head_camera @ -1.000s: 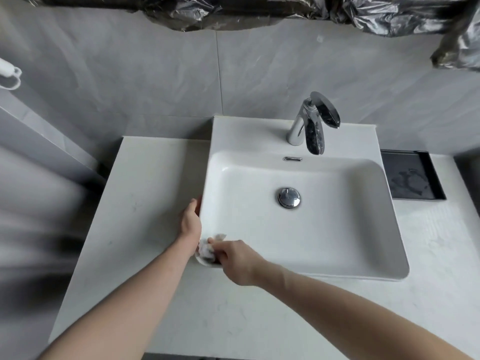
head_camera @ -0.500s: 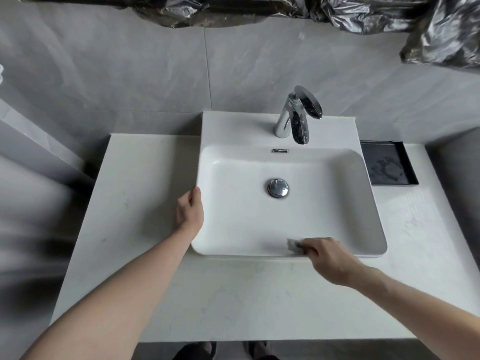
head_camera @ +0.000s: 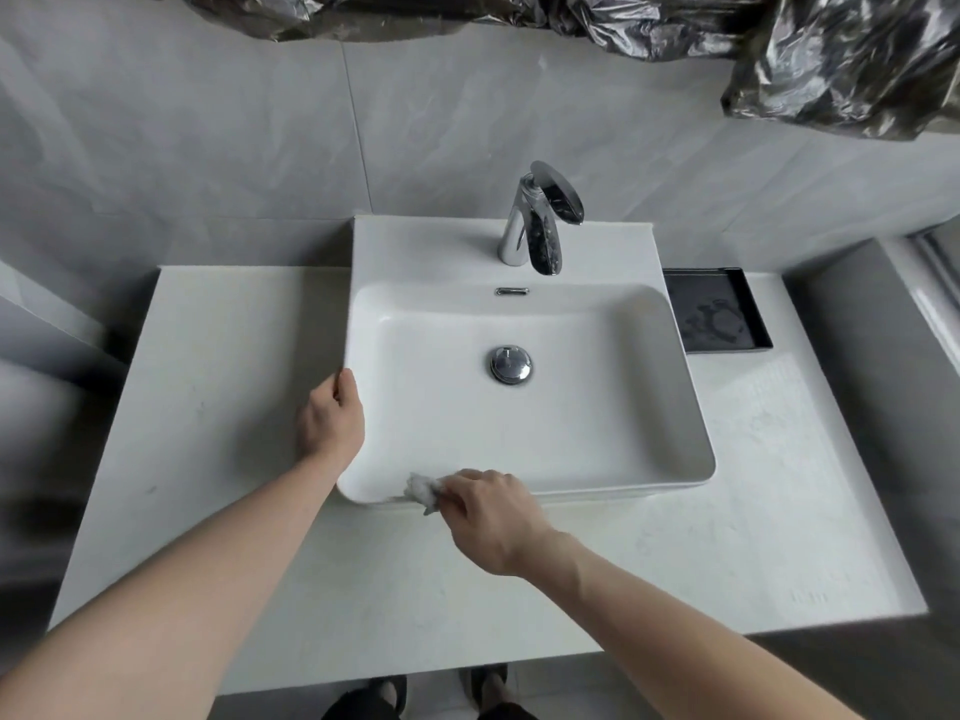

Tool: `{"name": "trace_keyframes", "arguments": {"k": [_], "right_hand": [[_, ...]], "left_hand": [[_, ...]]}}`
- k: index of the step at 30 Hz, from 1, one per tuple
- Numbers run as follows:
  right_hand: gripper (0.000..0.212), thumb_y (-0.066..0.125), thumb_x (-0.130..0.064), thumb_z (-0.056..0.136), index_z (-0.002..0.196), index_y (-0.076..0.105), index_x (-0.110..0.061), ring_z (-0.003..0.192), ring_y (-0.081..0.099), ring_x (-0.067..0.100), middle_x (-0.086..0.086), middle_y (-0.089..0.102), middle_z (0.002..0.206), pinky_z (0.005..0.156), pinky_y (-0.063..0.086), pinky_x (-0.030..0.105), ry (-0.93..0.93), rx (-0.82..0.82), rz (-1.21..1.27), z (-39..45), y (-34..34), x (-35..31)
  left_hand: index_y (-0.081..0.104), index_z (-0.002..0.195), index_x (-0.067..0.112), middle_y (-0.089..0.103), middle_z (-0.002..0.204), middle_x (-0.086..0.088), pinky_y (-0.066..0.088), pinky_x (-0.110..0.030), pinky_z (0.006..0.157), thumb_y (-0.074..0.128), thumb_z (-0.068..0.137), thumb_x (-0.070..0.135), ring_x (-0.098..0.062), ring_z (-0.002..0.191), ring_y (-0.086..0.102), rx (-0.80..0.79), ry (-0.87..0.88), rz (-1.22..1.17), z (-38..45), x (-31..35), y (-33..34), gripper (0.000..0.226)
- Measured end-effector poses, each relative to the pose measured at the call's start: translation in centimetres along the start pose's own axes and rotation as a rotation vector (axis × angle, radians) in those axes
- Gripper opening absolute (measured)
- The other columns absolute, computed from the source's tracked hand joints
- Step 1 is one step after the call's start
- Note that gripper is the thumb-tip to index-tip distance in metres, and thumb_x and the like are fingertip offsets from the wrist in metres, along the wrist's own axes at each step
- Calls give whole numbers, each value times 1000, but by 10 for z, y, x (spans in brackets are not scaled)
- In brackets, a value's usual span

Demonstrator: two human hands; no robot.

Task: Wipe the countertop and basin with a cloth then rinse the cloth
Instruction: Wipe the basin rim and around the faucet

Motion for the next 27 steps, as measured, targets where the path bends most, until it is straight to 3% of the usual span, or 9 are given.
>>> {"name": "trace_keyframes", "arguments": {"k": [4, 9, 11, 13, 16, 18, 21, 25, 27], "right_hand": [[27, 42, -42, 104, 110, 67, -34, 104, 62, 25, -8, 70, 111, 96, 42, 37, 123, 119, -136, -40, -25, 76], [28, 39, -44, 102, 100, 64, -32, 94, 63, 18, -14, 67, 96, 85, 45, 33, 264, 272, -306, -100, -74, 174], [25, 37, -38, 103, 88, 57, -32, 86, 64, 20, -12, 62, 85, 78, 43, 32, 281, 301, -321, -113, -90, 191], [23, 47, -25, 102, 81, 49, -34, 78, 63, 24, -9, 61, 79, 71, 37, 30, 297, 340, -316, -115, -97, 191], [28, 59, -8, 99, 83, 51, -29, 73, 59, 24, -6, 60, 79, 65, 31, 27, 240, 449, -264, -106, -97, 176], [21, 60, -6, 99, 96, 61, -27, 83, 58, 16, -9, 66, 90, 68, 37, 25, 143, 487, -232, -98, -99, 167], [39, 65, 4, 89, 117, 69, -23, 99, 62, 16, -9, 72, 110, 84, 49, 27, 147, 484, -247, -89, -100, 184], [52, 52, 4, 72, 114, 72, -18, 112, 67, 22, -3, 74, 115, 98, 48, 28, 115, 416, -382, -93, -107, 213], [44, 48, -5, 75, 108, 75, -17, 106, 69, 23, -2, 75, 110, 96, 49, 27, 30, 373, -438, -90, -120, 222]], "left_hand": [[51, 81, 13, 67, 100, -26, 38, -42, 71, 35, 106, 39, -50, 94, 59, 18, 19, 56, -2, 2, 1, 39], [54, 85, 10, 67, 101, -29, 39, -43, 72, 35, 107, 38, -51, 93, 59, 18, 38, 96, -3, 2, 1, 41], [55, 86, 10, 67, 102, -29, 42, -45, 74, 34, 107, 39, -51, 93, 59, 15, 35, 103, -3, 2, 1, 41], [55, 86, 9, 67, 101, -29, 44, -46, 75, 34, 107, 38, -51, 92, 59, 13, 28, 102, -3, 3, 2, 41], [54, 84, 6, 66, 96, -28, 44, -45, 74, 35, 107, 37, -49, 88, 57, 12, 16, 94, -4, 6, 2, 43], [52, 82, 8, 65, 92, -27, 45, -46, 74, 34, 107, 38, -47, 85, 56, 14, 12, 94, -4, 7, 1, 43], [48, 77, 10, 64, 89, -26, 43, -45, 72, 34, 107, 37, -44, 81, 53, 21, 29, 104, -5, 8, 0, 43], [47, 77, 9, 64, 88, -27, 44, -46, 73, 33, 106, 37, -43, 80, 52, 34, 27, 125, -5, 9, 0, 43], [45, 76, 10, 64, 88, -26, 46, -47, 74, 33, 106, 38, -46, 82, 54, 34, 24, 135, -6, 9, 0, 43]]}}
Point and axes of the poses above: each hand's wrist, its own z-axis towards the middle knuckle, its own y-axis out of the palm, x = y × z, the point moved 2 cm from there along z, towards the middle knuckle
